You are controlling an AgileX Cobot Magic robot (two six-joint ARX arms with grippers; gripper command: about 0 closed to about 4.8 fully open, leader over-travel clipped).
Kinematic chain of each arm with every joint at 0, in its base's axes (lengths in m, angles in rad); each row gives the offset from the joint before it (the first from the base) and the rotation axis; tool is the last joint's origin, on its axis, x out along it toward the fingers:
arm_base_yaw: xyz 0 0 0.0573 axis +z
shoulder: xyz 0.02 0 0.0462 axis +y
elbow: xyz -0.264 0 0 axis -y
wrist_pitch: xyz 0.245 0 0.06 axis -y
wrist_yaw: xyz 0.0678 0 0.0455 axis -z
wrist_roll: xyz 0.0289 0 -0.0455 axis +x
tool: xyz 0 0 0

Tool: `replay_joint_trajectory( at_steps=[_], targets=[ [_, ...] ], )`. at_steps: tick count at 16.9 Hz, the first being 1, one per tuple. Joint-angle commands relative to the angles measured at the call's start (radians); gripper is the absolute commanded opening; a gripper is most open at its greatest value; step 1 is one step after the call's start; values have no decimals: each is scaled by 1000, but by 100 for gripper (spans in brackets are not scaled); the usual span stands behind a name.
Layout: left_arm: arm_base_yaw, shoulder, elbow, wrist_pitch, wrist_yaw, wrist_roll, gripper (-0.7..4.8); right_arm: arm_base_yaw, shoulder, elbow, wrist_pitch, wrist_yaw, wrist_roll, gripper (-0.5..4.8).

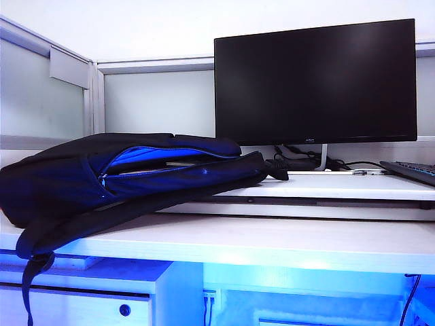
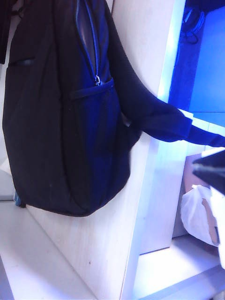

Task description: Pick up the book on the desk and put it into the open backpack.

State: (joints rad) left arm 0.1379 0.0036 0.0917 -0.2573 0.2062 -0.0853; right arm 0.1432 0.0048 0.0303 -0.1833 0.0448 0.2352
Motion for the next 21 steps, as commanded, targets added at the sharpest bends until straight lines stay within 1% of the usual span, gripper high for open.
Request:
replay_joint_trajectory(
  at_steps=[1,8,9,11,21],
  targets=[
    [1,0,-2,-36,-3,3,-5,0,-3,5,-6,1,-3,31],
    [1,0,-3,-135,-3,-2,-5,0,-3,6,8,5,-3,31],
    [1,0,-3,-138,-2,-10,-5,0,-3,6,8,5,-3,31],
    [1,0,-3,-138,4,-61,-5,0,-3,6,8,5,-3,31],
    [1,0,-3,-138,0,-64,-5,0,-3,6,8,5,-3,31]
  ],
)
